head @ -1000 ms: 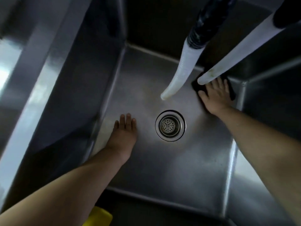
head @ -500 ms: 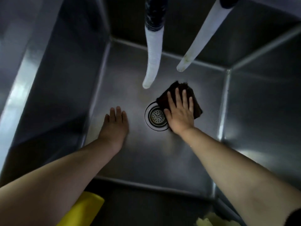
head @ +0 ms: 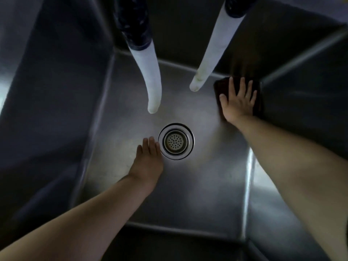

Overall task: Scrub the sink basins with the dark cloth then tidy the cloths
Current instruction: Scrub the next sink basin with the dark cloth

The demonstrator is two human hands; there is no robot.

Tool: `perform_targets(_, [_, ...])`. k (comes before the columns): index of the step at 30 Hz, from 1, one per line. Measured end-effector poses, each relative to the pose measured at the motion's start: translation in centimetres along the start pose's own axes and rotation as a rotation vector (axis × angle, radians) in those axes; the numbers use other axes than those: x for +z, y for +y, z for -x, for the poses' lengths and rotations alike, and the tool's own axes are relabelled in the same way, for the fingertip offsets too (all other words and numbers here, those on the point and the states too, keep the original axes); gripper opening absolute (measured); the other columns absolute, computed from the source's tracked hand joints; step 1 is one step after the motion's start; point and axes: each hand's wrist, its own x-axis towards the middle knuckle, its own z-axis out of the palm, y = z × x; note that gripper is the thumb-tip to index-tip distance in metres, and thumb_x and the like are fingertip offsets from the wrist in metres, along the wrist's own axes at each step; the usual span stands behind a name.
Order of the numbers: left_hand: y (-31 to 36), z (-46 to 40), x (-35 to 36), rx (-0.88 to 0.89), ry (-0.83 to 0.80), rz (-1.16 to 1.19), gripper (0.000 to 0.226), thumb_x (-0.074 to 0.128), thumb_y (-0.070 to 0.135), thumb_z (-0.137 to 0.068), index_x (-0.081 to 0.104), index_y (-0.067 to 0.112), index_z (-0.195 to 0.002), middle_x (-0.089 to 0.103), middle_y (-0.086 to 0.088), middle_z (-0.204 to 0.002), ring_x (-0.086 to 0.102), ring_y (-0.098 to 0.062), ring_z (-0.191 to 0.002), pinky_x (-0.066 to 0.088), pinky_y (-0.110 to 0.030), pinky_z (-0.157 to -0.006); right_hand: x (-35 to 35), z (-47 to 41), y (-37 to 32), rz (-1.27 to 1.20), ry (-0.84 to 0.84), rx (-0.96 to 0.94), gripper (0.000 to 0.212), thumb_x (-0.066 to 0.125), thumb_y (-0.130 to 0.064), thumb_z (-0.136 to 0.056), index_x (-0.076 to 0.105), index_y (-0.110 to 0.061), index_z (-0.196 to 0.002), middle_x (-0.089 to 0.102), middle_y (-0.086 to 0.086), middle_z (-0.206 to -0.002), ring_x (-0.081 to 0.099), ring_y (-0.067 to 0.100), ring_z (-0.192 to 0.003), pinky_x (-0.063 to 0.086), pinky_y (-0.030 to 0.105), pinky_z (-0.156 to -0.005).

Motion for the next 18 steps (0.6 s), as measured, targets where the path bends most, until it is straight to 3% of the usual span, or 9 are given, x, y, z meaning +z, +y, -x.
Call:
perform_targets(3, [-0.1,0.4,-0.2,-0.007,-0.017,0.023,0.08,0.051,0.01,-0.093,-0.008,-0.012,-0.143,-0.007,-0.036,-0.15,0.001,-0.049,-0.141,0.014,-0.049,-0.117,-0.2,-0.1,0.2,0.01,-0.011,-0.023,0.064,0.026,-0.049,-0.098,0.0,-0.026,-0.151,-0.005,0.01,-0.159,-0.01,0.032,-0.145,-0.007,0.049,-0.116])
perform_targets(8, [-0.4,0.7,-0.2,0.005,-0.011,0.008,0.079,0.049,0.01,-0.094,-0.008,-0.011,-0.144,-0.009,-0.035,-0.151,0.0,-0.048,-0.141,0.013,-0.047,-0.118,0.8,4.6,1.6,0.013,-0.041,-0.061,0.065,0.028,-0.046,-0.098,0.002,-0.022,-0.152,-0.005,0.012,-0.159,-0.01,0.034,-0.145,-0.008,0.048,-0.116])
perform_targets(12, [-0.6,0.8,-0.4,0.011,-0.01,0.027,0.071,0.042,0.006,-0.095,-0.007,-0.01,-0.144,-0.008,-0.033,-0.152,0.0,-0.046,-0.142,0.013,-0.046,-0.118,3.6,13.1,1.3,0.002,-0.121,-0.067,0.072,0.02,-0.053,-0.088,0.017,-0.018,-0.151,0.009,0.018,-0.157,0.003,0.041,-0.144,-0.004,0.052,-0.114])
perform_targets(15, [-0.6,0.9,-0.4,0.022,0.012,0.036,0.065,0.037,0.003,-0.096,-0.005,-0.01,-0.144,-0.004,-0.033,-0.152,0.003,-0.046,-0.142,0.014,-0.046,-0.117,5.6,20.7,1.4,0.033,-0.234,-0.133,0.077,0.029,-0.053,-0.081,0.034,-0.009,-0.144,0.035,0.027,-0.146,0.025,0.049,-0.135,0.012,0.059,-0.11])
perform_targets(18, [-0.4,0.9,-0.7,0.025,-0.003,0.046,0.067,0.04,0.005,-0.096,-0.004,-0.012,-0.144,-0.004,-0.035,-0.151,0.004,-0.048,-0.141,0.015,-0.048,-0.116,7.2,26.5,1.0,0.119,-0.311,-0.285,0.084,0.034,-0.055,-0.077,0.025,-0.004,-0.142,0.036,0.029,-0.144,0.017,0.044,-0.136,0.004,0.057,-0.107])
